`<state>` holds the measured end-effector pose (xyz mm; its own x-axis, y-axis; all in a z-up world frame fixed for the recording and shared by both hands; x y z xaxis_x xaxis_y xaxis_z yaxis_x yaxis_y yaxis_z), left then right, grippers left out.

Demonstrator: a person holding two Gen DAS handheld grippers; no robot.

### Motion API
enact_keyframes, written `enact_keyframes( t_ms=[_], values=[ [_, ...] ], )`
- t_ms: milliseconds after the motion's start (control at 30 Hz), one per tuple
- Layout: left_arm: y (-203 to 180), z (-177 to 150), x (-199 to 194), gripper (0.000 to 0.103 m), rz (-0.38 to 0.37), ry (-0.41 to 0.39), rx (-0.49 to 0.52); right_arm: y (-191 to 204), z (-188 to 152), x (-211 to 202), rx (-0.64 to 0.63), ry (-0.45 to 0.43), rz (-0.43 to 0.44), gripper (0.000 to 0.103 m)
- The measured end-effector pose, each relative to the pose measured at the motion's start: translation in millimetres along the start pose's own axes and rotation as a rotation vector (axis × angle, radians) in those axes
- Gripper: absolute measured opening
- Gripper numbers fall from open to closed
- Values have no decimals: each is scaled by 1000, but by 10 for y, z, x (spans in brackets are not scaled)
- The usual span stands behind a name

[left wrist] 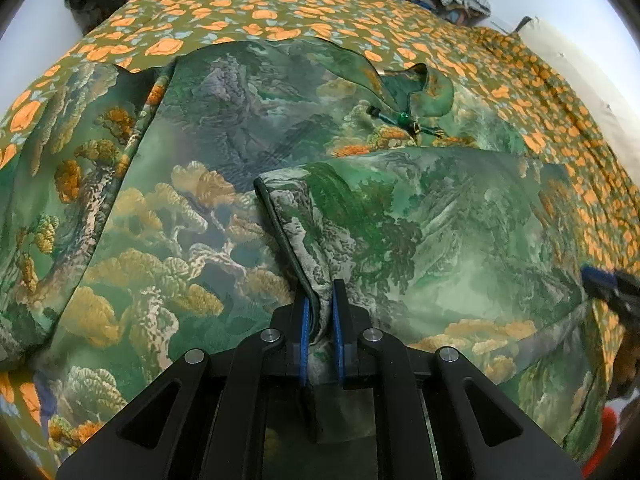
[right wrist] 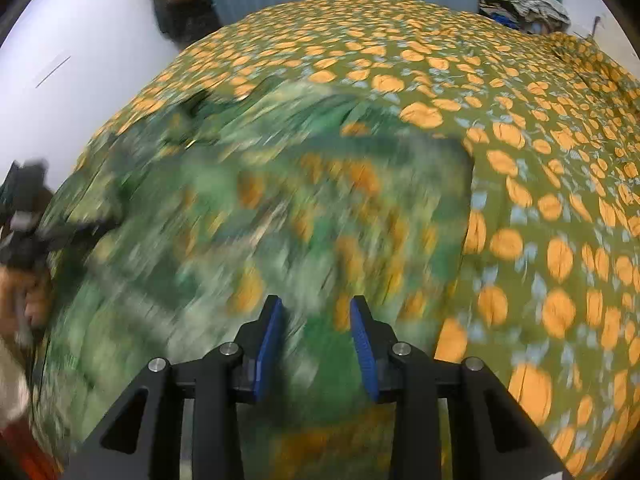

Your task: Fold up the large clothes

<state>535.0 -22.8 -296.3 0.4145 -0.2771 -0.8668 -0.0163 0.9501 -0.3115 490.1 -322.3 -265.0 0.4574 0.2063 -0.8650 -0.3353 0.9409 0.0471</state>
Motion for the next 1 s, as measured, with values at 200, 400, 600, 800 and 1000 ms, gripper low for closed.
enact_keyframes(
  t_ms=[200, 400, 600, 800, 1000],
  values=[
    [-34, -2, 5, 9, 29, -7, 4, 49, -142, 289, 1, 34, -32, 34],
    [-38, -88, -168, 30, 73, -32, 42, 103, -115, 262, 36, -16, -102, 36],
    [121, -346, -661, 68, 57, -59, 76, 323, -162, -106, 34, -65, -213, 70],
    [612, -572, -1225, 84, 77, -97, 72, 823, -237, -469, 50, -122, -117, 77],
    [1554, -508, -1580, 89, 193, -159, -76, 1541, -330, -781, -10, -183, -17, 78]
  ],
)
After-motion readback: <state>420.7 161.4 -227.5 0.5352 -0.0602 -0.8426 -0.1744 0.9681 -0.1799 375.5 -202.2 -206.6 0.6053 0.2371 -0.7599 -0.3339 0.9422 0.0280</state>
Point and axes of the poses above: each gripper's, at about its wrist camera, not at the fingertips, and x roughly the way its jaws point, y to its left, z to its top, the point moved 6 cm from there along x, roughly the way its jaws point, and after that the axes turned 12 degrees about -x, right-handed, at the moved point
